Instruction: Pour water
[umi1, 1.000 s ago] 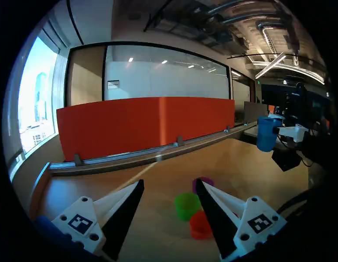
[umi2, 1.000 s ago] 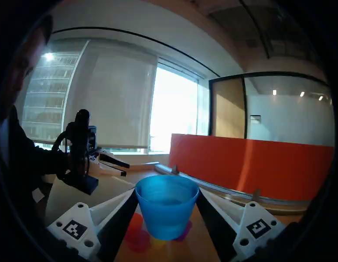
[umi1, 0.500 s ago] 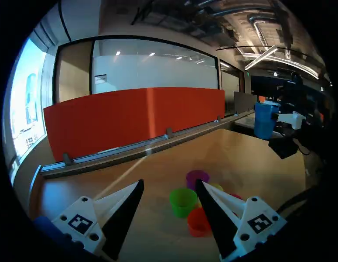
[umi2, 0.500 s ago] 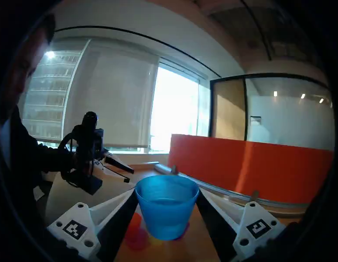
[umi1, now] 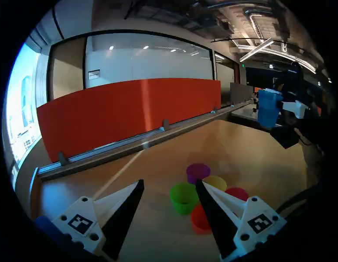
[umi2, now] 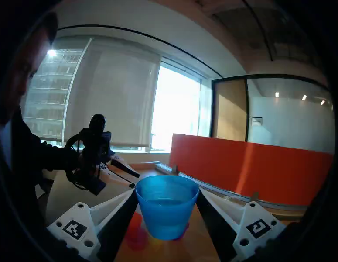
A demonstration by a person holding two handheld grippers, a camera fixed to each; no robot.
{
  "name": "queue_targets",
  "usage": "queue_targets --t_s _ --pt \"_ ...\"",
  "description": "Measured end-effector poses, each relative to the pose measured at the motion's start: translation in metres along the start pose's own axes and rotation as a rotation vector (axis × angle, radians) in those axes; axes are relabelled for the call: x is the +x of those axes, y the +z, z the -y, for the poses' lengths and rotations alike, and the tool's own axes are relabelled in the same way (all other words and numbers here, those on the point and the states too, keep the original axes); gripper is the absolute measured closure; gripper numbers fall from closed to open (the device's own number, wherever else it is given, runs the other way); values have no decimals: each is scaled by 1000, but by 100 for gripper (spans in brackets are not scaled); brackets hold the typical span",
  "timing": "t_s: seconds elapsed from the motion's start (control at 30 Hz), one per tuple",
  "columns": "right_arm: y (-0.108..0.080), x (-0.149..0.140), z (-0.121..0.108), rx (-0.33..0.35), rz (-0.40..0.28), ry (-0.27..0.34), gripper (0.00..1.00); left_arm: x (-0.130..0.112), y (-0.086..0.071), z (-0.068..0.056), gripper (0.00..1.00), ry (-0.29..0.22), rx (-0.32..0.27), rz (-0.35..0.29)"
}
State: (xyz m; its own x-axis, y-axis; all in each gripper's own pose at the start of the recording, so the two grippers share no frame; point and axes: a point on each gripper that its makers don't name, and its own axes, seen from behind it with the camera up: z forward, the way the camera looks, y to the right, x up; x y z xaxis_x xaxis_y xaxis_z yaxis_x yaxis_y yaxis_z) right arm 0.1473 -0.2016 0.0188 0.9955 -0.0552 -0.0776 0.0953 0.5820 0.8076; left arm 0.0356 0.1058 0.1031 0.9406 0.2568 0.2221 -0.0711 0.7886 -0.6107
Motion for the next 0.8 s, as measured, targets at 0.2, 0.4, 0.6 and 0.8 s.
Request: queue_targets --t_s 0.2,0.4,0.6,0.8 --pt "-1 -1 0 -1 3 0 9 -9 11 -1 13 5 -17 34" --pt "-4 -3 -2 -5 9 1 9 -19 23 -3 13 19 -28 70" --pt "-5 -6 -6 -9 12 7 9 -29 34 -9 13 24 -46 104" --pt "-5 -9 -8 -9 15 9 9 -37 43 -15 13 37 -68 141"
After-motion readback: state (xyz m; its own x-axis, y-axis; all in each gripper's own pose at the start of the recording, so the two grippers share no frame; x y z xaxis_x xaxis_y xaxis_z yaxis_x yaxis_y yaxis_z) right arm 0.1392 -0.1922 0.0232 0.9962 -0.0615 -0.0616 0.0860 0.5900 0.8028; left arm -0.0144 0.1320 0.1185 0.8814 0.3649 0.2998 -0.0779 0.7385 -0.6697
